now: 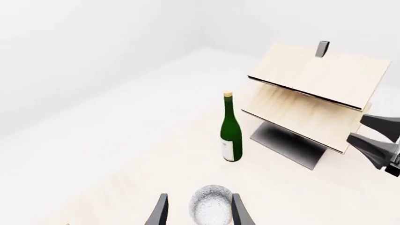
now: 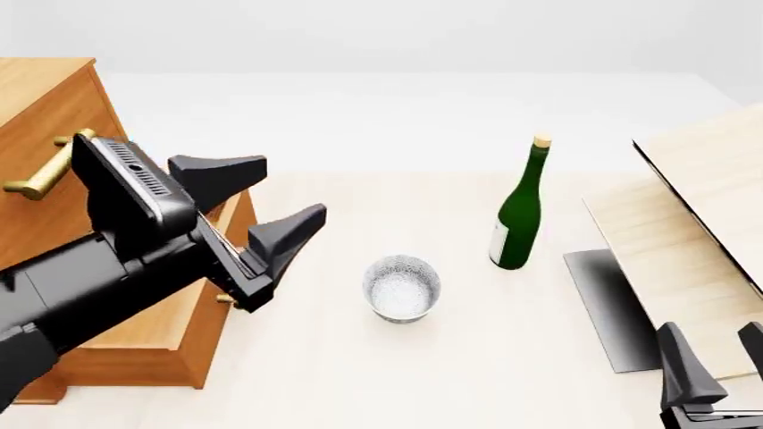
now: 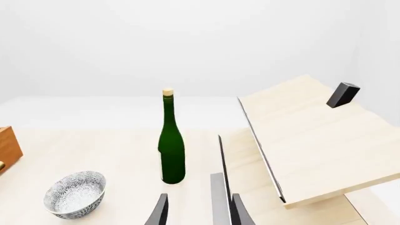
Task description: Put the bowl in the bottom drawer of the cabinet.
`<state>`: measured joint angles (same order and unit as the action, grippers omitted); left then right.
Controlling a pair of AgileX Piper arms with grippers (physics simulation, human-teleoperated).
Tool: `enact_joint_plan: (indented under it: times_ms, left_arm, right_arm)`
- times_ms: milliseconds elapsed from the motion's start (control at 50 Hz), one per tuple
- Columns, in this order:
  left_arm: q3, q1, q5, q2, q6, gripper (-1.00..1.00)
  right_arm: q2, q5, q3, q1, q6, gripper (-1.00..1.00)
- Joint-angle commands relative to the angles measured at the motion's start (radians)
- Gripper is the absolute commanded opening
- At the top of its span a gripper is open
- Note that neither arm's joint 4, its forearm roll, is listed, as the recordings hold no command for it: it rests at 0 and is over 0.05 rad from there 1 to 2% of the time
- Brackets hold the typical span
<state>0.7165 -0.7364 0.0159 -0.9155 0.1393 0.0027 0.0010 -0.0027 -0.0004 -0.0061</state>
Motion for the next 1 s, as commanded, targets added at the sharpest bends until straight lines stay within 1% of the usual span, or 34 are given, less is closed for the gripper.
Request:
enact_joint_plan:
  times_ms: [20, 40, 100, 120, 140, 160, 180, 220, 260, 300, 340, 380, 400, 420, 460, 480, 520, 560, 600, 620, 660, 700, 740, 760, 820, 1000]
  left_arm:
    - [0.160, 0.000, -0.105, -0.141, 0.012, 1.00]
    - [0.160, 0.000, -0.105, -0.141, 0.012, 1.00]
    - [0.209, -0.003, -0.148, -0.181, 0.026, 1.00]
    - [0.224, 0.014, -0.148, -0.179, 0.078, 1.00]
    - [0.230, 0.012, -0.147, -0.175, 0.093, 1.00]
    - [0.230, 0.012, -0.147, -0.175, 0.093, 1.00]
    - [0.250, 0.010, -0.169, -0.191, 0.067, 1.00]
    - [0.261, 0.024, -0.176, -0.211, 0.095, 1.00]
    - [0.287, 0.003, -0.199, -0.232, 0.062, 1.00]
    - [0.292, -0.001, -0.202, -0.249, 0.069, 1.00]
    - [0.317, -0.017, -0.222, -0.273, 0.036, 1.00]
    - [0.320, -0.017, -0.219, -0.287, 0.041, 1.00]
    - [0.325, -0.015, -0.226, -0.302, 0.061, 1.00]
    - [0.337, -0.016, -0.231, -0.305, 0.046, 1.00]
    - [0.360, -0.019, -0.249, -0.317, 0.049, 1.00]
    - [0.376, -0.027, -0.261, -0.321, 0.026, 1.00]
    - [0.397, -0.022, -0.278, -0.333, 0.016, 1.00]
    - [0.419, -0.025, -0.294, -0.348, -0.010, 1.00]
    - [0.425, -0.020, -0.298, -0.360, -0.016, 1.00]
    - [0.435, -0.026, -0.305, -0.369, -0.034, 1.00]
    - [0.446, -0.028, -0.315, -0.378, -0.027, 1.00]
    - [0.460, -0.037, -0.328, -0.392, -0.046, 1.00]
    - [0.464, -0.039, -0.330, -0.401, -0.038, 1.00]
    - [0.470, -0.038, -0.334, -0.406, -0.049, 1.00]
    - [0.475, -0.036, -0.336, -0.414, -0.050, 1.00]
    - [0.532, -0.031, -0.393, -0.457, -0.063, 1.00]
  right_arm:
    - [0.000, 0.000, 0.000, 0.000, 0.000, 1.00]
    - [0.000, 0.000, 0.000, 0.000, 0.000, 1.00]
    - [0.000, 0.000, 0.000, 0.000, 0.000, 1.00]
    - [0.000, 0.000, 0.000, 0.000, 0.000, 1.00]
    - [0.000, 0.000, 0.000, 0.000, 0.000, 1.00]
    - [0.000, 0.000, 0.000, 0.000, 0.000, 1.00]
    - [0.000, 0.000, 0.000, 0.000, 0.000, 1.00]
    - [0.000, 0.000, 0.000, 0.000, 0.000, 1.00]
    - [0.000, 0.000, 0.000, 0.000, 0.000, 1.00]
    - [0.000, 0.000, 0.000, 0.000, 0.000, 1.00]
    - [0.000, 0.000, 0.000, 0.000, 0.000, 1.00]
    - [0.000, 0.000, 0.000, 0.000, 0.000, 1.00]
    - [0.000, 0.000, 0.000, 0.000, 0.000, 1.00]
    - [0.000, 0.000, 0.000, 0.000, 0.000, 1.00]
    - [0.000, 0.000, 0.000, 0.000, 0.000, 1.00]
    - [0.000, 0.000, 0.000, 0.000, 0.000, 1.00]
    - [0.000, 0.000, 0.000, 0.000, 0.000, 1.00]
    - [0.000, 0.000, 0.000, 0.000, 0.000, 1.00]
    - [0.000, 0.000, 0.000, 0.000, 0.000, 1.00]
    - [0.000, 0.000, 0.000, 0.000, 0.000, 1.00]
    - [0.000, 0.000, 0.000, 0.000, 0.000, 1.00]
    - [0.000, 0.000, 0.000, 0.000, 0.000, 1.00]
    - [0.000, 0.000, 0.000, 0.000, 0.000, 1.00]
    - [0.000, 0.000, 0.000, 0.000, 0.000, 1.00]
    - [0.000, 0.000, 0.000, 0.000, 0.000, 1.00]
    - [0.000, 0.000, 0.000, 0.000, 0.000, 1.00]
